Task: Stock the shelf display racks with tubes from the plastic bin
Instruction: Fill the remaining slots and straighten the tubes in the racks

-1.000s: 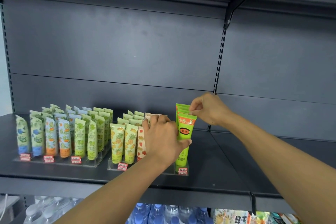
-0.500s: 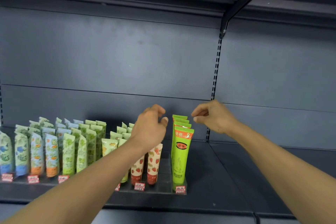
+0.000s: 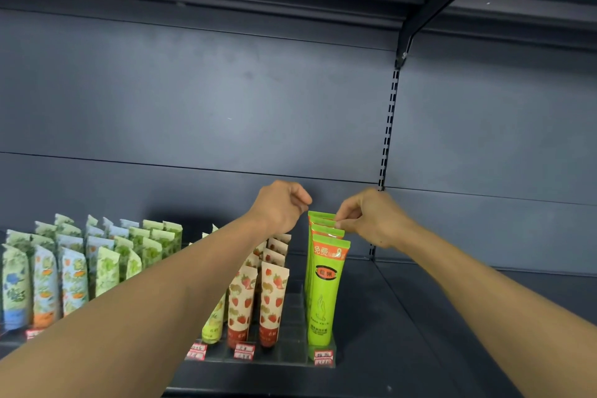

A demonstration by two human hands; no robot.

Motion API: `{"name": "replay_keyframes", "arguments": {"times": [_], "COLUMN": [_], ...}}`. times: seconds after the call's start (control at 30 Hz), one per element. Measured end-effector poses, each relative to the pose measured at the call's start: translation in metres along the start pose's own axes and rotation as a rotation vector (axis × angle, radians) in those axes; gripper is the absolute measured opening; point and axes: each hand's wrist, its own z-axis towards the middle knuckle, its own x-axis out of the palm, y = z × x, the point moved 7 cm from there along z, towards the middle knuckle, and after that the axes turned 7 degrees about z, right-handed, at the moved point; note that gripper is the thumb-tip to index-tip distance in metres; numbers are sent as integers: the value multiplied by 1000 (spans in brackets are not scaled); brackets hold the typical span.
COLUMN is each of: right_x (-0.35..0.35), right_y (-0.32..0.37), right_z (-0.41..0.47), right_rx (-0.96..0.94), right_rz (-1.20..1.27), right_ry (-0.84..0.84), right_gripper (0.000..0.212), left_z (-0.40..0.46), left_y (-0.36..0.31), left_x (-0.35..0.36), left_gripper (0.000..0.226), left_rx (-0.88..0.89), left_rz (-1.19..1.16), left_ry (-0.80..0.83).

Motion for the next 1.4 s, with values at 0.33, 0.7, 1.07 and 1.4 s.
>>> {"name": "replay_keyframes", "arguments": {"times": [0.33, 0.7, 1.07, 1.4], "right_x": [1, 0, -17, -11], "right_y": [-1, 3, 6, 79], "right_z": [0, -3, -8, -70], "right_rx": [1, 25, -3, -350], "right_rz": [7, -21, -8, -182], "right_ry": [1, -4, -91, -292], "right_gripper": [6, 15, 12, 17], "left_z": [-2, -12, -25, -79], "left_y": [0, 12, 8, 17], "left_x": [-3, -18, -27, -69], "left_gripper": [20, 20, 22, 16], "left_rx": [36, 21, 67, 163], "left_rz": [61, 86, 146, 322], "left_ry": [-24, -42, -31, 17]}}
